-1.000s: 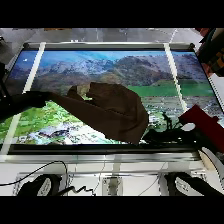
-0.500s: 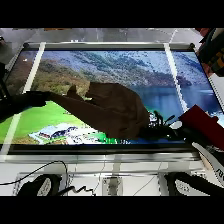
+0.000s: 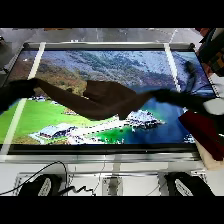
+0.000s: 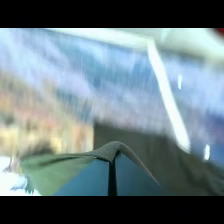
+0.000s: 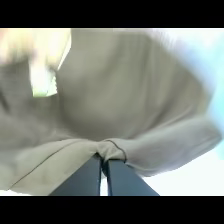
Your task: Fold the clothes and pants, and hang the long-sleeved shirts on hangers.
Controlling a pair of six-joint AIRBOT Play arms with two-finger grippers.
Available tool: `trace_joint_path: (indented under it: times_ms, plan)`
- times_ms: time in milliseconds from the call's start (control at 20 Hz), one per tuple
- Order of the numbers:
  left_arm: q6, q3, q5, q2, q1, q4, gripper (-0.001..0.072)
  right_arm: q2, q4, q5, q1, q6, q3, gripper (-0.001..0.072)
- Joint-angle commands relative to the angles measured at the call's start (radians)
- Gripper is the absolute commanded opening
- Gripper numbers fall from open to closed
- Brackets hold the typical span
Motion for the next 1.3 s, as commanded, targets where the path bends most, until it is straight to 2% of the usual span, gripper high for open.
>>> trace_joint_path:
  times_ms: [0, 100, 300, 400, 550, 650, 750, 850, 1050, 1150, 1250]
  plan:
    - [-0.073, 0.002, 0.128, 0.115, 0.001, -0.093, 0.0014, 0.164, -0.059, -0.011, -0.043, 0.009, 0.171, 0.0012]
    - [-0.073, 0.002, 0.162, 0.199, 0.001, -0.144, 0.0014, 0.240, -0.088, -0.012, -0.043, 0.009, 0.248, 0.0012]
    - [-0.072, 0.002, 0.284, 0.379, 0.001, -0.143, 0.0014, 0.353, -0.211, -0.048, -0.043, 0.009, 0.393, 0.0012]
    - [-0.072, 0.002, 0.362, 0.460, 0.001, -0.133, 0.0014, 0.389, -0.216, -0.063, -0.043, 0.009, 0.455, 0.0012]
    - [-0.072, 0.002, 0.464, 0.523, 0.001, -0.129, 0.0013, 0.402, -0.215, -0.068, -0.042, 0.010, 0.518, 0.0012]
    - [-0.072, 0.002, 0.469, 0.506, 0.001, -0.129, 0.0012, 0.383, -0.217, -0.103, -0.043, 0.045, 0.518, 0.0011]
    - [-0.081, 0.002, 0.408, 0.436, 0.001, -0.129, 0.0012, 0.315, -0.245, -0.098, -0.043, 0.096, 0.518, 0.0011]
    - [-0.109, 0.002, 0.290, 0.321, 0.001, -0.129, 0.0012, 0.201, -0.277, -0.039, -0.042, 0.153, 0.518, 0.0011]
    - [-0.098, 0.002, 0.020, -0.022, 0.000, -0.046, 0.0013, -0.154, -0.287, 0.188, -0.042, 0.179, 0.518, 0.0012]
    - [-0.097, 0.002, -0.014, -0.237, 0.000, 0.026, 0.0014, -0.341, -0.293, 0.217, -0.042, 0.177, 0.518, 0.0012]
    - [-0.051, 0.004, 0.032, -0.430, -0.001, 0.016, 0.0014, -0.505, -0.291, 0.176, -0.042, 0.177, 0.518, 0.0012]
